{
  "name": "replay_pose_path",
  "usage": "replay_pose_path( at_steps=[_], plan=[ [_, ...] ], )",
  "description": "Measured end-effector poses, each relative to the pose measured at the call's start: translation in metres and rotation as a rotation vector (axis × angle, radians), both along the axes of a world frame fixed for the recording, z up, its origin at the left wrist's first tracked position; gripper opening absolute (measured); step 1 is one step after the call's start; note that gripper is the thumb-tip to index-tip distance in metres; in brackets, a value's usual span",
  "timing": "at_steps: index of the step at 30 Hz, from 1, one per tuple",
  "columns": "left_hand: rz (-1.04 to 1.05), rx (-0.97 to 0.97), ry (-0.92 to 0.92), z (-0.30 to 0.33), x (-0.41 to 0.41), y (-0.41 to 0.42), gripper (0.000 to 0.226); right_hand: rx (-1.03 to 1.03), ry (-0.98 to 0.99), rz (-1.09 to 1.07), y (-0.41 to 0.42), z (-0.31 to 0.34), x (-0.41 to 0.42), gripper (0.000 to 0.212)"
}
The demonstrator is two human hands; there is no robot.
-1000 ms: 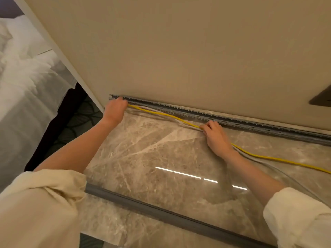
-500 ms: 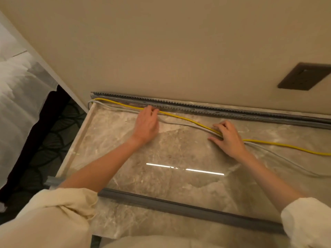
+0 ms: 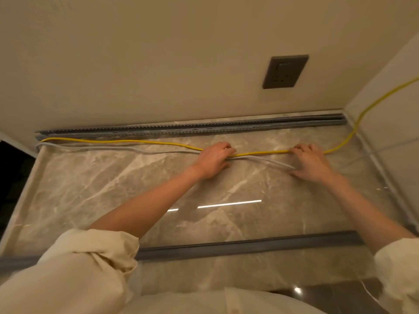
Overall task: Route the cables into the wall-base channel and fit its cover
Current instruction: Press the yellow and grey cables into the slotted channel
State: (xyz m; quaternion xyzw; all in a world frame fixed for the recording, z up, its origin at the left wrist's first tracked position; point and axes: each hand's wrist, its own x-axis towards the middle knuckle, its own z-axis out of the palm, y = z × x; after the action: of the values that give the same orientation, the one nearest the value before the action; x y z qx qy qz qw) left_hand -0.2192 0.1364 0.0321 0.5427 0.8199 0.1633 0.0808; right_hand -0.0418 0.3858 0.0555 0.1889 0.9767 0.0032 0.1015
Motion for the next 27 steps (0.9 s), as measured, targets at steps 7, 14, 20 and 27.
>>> replay_pose_path(
  at_steps=[7,14,20,27],
  plan=[
    [0.017,-0.084,-0.036,0.005,0.021,0.052,0.034,-0.274,-0.080,-0.025,0.054,0.007,0.006,0.080],
    [0.113,-0.139,-0.039,0.005,0.029,0.086,0.026,-0.468,-0.152,-0.005,0.089,0.001,-0.009,0.034],
    [0.245,-0.060,-0.015,0.014,0.024,0.101,0.018,-0.275,-0.173,0.077,0.100,-0.002,-0.031,0.018],
    [0.293,0.090,0.058,0.054,0.000,0.137,0.021,-0.502,-0.075,0.124,0.115,0.011,-0.051,0.019]
  ],
)
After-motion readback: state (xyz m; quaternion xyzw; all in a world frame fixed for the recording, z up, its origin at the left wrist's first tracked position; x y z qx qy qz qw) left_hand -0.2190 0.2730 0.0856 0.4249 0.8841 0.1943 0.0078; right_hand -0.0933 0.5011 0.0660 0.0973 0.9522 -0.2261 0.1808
